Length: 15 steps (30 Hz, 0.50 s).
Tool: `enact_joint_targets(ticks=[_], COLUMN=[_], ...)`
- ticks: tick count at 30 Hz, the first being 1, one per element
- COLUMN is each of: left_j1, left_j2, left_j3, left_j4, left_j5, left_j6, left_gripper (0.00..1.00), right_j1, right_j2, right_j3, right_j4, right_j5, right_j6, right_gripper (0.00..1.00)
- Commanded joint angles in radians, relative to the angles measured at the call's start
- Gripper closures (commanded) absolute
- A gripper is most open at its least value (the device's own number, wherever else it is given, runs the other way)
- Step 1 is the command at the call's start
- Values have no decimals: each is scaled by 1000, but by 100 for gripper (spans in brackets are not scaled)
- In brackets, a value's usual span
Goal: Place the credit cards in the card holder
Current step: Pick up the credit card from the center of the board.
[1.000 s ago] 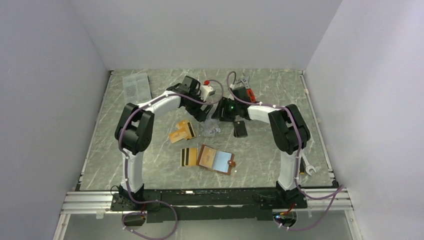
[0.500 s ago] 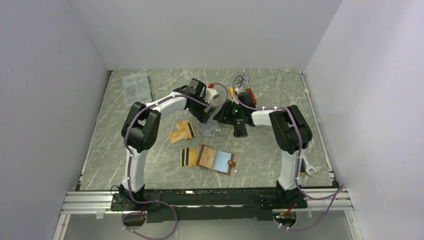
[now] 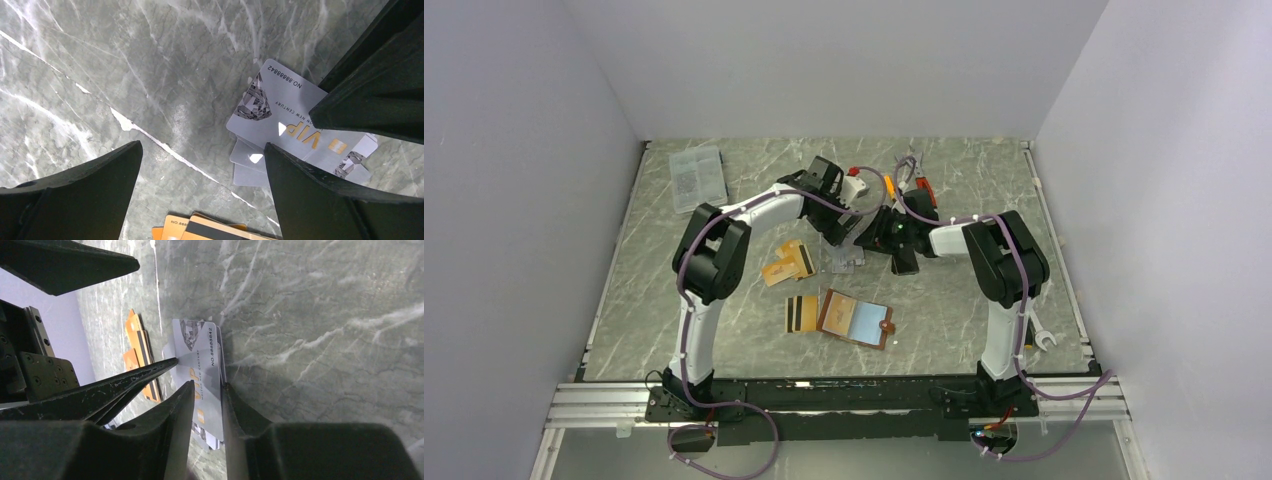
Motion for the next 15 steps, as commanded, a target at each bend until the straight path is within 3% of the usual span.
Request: enact_joint_targets(ticks=[1, 5, 12, 15], left_j1=[-21, -11, 38, 59], left_j2=[35, 22, -13, -35], left_j3=[18, 23, 25, 22], left_j4=[-13, -22, -42, -56], left_j5=[-16, -4, 17, 42], left_j6=[12, 1, -9, -22], left_gripper=[1, 1, 1, 1], right_j1=[-4, -8, -7, -6], right_j2=[-35, -50, -113, -121], right_j3=[-19, -4, 16, 21], right_j4=[-42, -86, -193, -202], right_j5=[10, 25, 102, 99], right_j6=[-16, -47, -123, -127], right_gripper=[72, 84, 90, 99])
